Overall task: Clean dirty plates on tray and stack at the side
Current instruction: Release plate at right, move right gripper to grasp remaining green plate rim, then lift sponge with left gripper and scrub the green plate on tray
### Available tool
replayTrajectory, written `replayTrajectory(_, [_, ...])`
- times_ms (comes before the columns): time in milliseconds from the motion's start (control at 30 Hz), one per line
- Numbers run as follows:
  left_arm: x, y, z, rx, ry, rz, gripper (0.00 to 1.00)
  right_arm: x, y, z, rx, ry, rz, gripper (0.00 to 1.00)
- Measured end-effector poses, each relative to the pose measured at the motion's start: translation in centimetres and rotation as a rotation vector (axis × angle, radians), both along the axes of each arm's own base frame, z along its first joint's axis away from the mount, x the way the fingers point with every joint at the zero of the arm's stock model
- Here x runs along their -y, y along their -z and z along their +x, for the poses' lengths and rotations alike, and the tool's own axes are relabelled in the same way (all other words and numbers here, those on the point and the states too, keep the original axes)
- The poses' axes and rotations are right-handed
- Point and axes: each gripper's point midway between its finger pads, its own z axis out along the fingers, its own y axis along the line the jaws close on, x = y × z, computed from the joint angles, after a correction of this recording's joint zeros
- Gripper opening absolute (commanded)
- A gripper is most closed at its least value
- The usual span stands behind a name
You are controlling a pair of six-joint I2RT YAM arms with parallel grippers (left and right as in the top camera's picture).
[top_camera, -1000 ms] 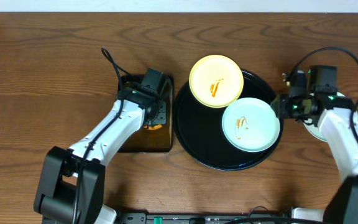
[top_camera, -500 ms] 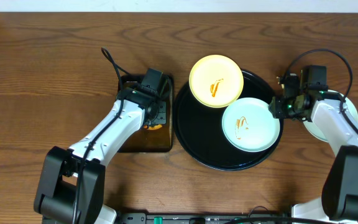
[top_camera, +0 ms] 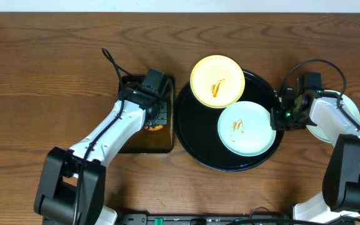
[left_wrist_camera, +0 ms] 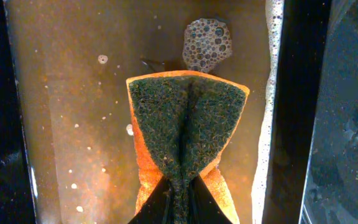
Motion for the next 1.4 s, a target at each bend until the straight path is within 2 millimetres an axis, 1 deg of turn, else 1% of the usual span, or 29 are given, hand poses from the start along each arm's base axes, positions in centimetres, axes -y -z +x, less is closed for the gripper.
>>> replayTrajectory(33, [0.0, 0.0, 0.0, 0.0, 0.0, 0.0, 0.09, -0.2, 0.0, -0.3, -0.014, 0.007, 0.01, 0.01])
replayTrajectory(133, [0.0, 0.0, 0.0, 0.0, 0.0, 0.0, 0.09, -1.0, -0.1, -0.9, -0.045, 0.025, 0.054, 0.01])
replayTrajectory(300, [0.0, 0.0, 0.0, 0.0, 0.0, 0.0, 0.09, -3.4, -0.4, -1.7, -0.089, 0.034, 0.116, 0.01])
replayTrajectory(467, [0.0, 0.0, 0.0, 0.0, 0.0, 0.0, 0.09, -4.9, -0.2, -2.2, -0.124, 0.065, 0.089, 0.01])
replayTrajectory(667, [0.0, 0.0, 0.0, 0.0, 0.0, 0.0, 0.09, -5.7, 0.5, -2.9, -0.143, 0.079, 0.048, 0.02])
replayTrajectory(733, [0.0, 0.0, 0.0, 0.0, 0.0, 0.0, 0.09, -5.8, 0.6, -2.9, -0.143, 0.086, 0.046, 0.1])
replayTrajectory(767, [0.0, 0.0, 0.0, 0.0, 0.0, 0.0, 0.09, -5.9, 0.8, -2.9, -0.139, 0.091, 0.046, 0.1])
replayTrajectory(800, [0.0, 0.0, 0.0, 0.0, 0.0, 0.0, 0.09, -5.9, 0.9, -3.0, -0.137, 0.09, 0.046, 0.09])
replayTrajectory(900, [0.0, 0.0, 0.0, 0.0, 0.0, 0.0, 0.09, -6.0, 1.0, -2.8, -0.115, 0.092, 0.051, 0.02])
replayTrajectory(933, [0.0, 0.0, 0.0, 0.0, 0.0, 0.0, 0.09, -6.1, 1.0, -2.8, -0.108, 0.094, 0.055, 0.01])
replayTrajectory(1233, [0.2, 0.0, 0.0, -0.003, 0.003, -0.009, 0.08, -6.4, 0.9, -2.9, -0.106, 0.098, 0.08, 0.01])
replayTrajectory(1400, [1.6, -0.2, 0.3, 0.012, 0.031, -0.066, 0.08, -7.0, 0.8, -2.7, -0.087, 0.063, 0.11, 0.01])
